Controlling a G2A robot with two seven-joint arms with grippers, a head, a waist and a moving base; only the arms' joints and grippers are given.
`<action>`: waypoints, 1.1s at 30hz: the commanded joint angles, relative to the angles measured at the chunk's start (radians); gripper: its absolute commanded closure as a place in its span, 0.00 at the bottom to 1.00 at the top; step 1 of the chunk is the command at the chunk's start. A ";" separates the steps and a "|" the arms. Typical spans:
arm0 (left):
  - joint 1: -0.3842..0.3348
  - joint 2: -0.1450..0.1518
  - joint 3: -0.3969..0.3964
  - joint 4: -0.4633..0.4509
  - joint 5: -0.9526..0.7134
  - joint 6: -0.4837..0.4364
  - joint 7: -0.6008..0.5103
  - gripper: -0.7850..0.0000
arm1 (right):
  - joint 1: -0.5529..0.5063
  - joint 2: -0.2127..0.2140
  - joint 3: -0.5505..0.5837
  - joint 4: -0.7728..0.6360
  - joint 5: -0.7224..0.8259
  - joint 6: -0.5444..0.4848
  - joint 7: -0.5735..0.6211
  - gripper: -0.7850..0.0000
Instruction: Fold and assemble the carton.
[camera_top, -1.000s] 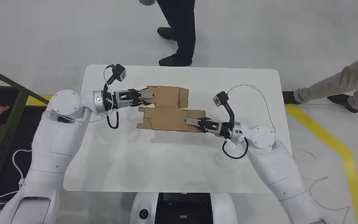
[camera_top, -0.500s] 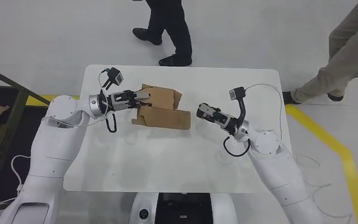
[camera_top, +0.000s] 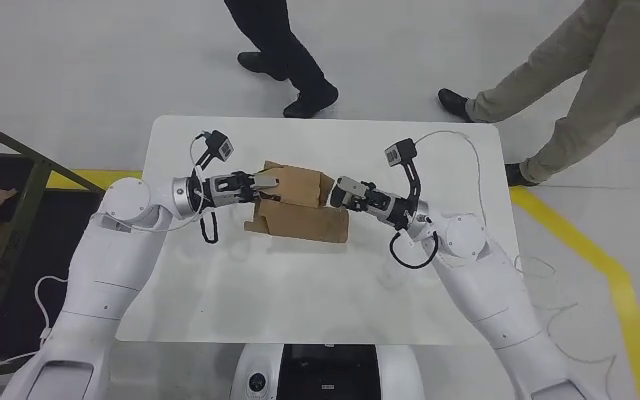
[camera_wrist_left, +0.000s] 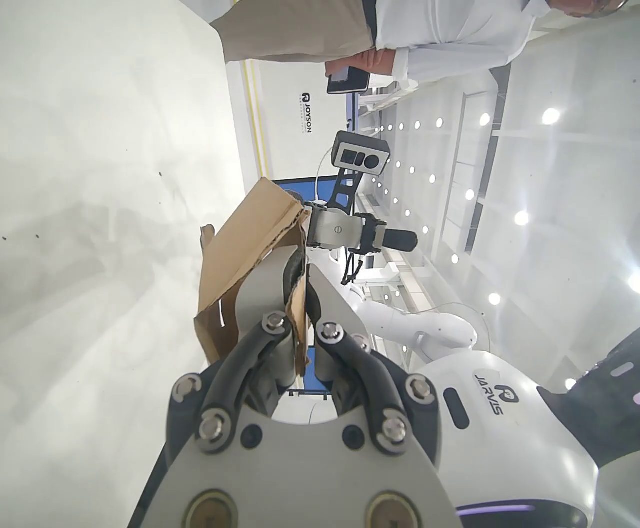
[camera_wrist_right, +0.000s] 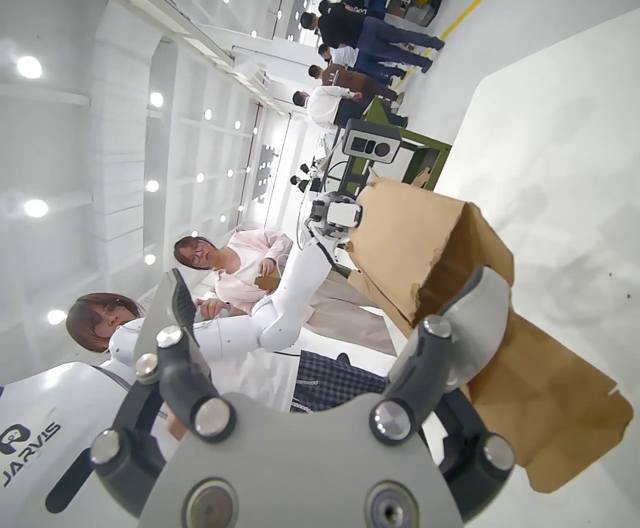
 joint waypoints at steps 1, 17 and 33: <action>0.000 -0.002 -0.003 0.008 -0.022 -0.011 0.020 1.00 | -0.001 0.000 0.000 0.000 -0.001 -0.001 -0.001 0.00; 0.015 -0.002 0.000 -0.018 0.003 -0.004 0.049 1.00 | 0.023 -0.004 0.004 0.003 0.078 -0.003 0.046 0.00; 0.020 0.004 -0.020 -0.033 -0.051 0.020 -0.019 1.00 | 0.151 -0.039 -0.063 0.215 0.272 -0.055 0.262 0.07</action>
